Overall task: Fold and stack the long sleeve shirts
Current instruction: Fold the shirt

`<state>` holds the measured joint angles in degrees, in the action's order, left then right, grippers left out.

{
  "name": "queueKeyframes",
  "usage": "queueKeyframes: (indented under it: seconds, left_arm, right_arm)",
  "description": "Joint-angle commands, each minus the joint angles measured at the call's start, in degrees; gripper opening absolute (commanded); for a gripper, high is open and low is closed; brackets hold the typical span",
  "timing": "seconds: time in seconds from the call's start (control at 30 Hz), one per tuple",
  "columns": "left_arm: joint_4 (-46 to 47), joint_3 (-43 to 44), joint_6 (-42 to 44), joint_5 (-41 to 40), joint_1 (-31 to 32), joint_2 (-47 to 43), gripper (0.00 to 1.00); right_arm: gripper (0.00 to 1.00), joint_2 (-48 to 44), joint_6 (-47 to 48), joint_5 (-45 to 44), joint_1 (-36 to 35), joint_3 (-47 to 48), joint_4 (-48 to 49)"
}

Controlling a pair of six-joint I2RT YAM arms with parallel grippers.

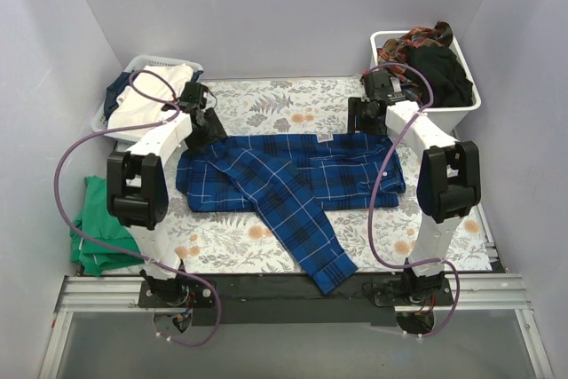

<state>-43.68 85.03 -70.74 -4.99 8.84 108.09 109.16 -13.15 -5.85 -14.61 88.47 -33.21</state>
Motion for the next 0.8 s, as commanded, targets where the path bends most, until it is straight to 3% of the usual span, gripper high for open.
queueKeyframes:
  seconds: [0.0, 0.23, 0.57, 0.67, 0.77]
  left_arm:
    - [1.8, -7.4, -3.6, 3.5, -0.1, -6.8, 0.63]
    - [7.5, -15.2, -9.3, 12.1, 0.3, -9.0, 0.59]
    - [11.9, -18.8, -13.1, 11.1, 0.3, -9.2, 0.52]
    - [12.0, -18.9, -13.0, 10.7, 0.2, -8.3, 0.45]
    - [12.0, -19.1, -12.8, 10.4, 0.3, -7.5, 0.29]
  right_arm:
    - [0.7, -3.2, 0.4, 1.0, -0.3, -2.3, 0.9]
    - [0.7, -5.0, -0.2, 2.2, -1.1, -5.6, 1.7]
    - [0.7, -6.3, -0.7, 3.3, -2.2, -6.7, 2.1]
    - [0.7, -6.7, -0.9, 3.3, -2.4, -7.3, 2.0]
    - [0.7, -7.2, -1.0, 2.9, -2.4, -8.1, 1.9]
